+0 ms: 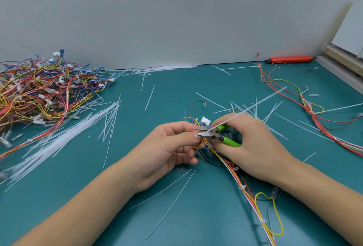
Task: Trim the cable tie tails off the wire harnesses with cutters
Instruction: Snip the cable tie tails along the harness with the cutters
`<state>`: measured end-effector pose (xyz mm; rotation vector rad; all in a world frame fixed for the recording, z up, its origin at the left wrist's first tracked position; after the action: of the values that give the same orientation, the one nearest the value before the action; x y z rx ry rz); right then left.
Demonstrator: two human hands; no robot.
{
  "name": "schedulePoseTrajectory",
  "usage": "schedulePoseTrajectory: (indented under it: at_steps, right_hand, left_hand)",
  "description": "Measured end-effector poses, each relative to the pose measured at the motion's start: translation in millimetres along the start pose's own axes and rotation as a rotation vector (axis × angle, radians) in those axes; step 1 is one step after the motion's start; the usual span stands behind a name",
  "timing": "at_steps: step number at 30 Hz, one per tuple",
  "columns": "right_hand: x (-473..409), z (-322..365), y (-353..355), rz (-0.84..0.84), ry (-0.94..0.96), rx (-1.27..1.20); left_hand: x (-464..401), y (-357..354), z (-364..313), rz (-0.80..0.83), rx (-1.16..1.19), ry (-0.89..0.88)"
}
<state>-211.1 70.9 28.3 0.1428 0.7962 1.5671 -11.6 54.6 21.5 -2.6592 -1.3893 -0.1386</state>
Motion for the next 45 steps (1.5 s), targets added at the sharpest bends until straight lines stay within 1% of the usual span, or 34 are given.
schedulePoseTrajectory:
  at_steps: [11,19,25,42,45]
  right_hand:
    - [-0.3,-1.3,-1.1,0.001,0.002,-0.017]
    - [1.0,-2.9,-0.2,-0.040,-0.011,0.067]
    - [-0.3,-2.8,-2.0,-0.002,0.000,-0.040]
    - [-0.6,-2.5,-1.0,-0.009,0.009,-0.010]
    - [0.0,-3.0,-1.2,-0.002,-0.014,-0.005]
  left_hand:
    - [0.6,-0.5,-0.6,-0.004,-0.004,0.004]
    - [1.3,-1.2,-2.1,0.023,0.005,-0.005]
    - [0.1,-0.2,-0.5,0.006,0.023,0.002]
    - [0.3,-1.2,-0.4,0.002,0.012,0.003]
    - [0.4,-1.0,-0.6,0.005,0.005,0.001]
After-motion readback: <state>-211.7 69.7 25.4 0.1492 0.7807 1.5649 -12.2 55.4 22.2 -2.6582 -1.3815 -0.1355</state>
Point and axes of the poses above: each hand's wrist, its own x-axis away from the middle knuckle, its own y-axis out of the back of the hand, z = x × y, the point moved 3 cm from there along -x, towards the middle knuckle, and after that the axes turned 11 degrees about -x, right-handed, at the moved point
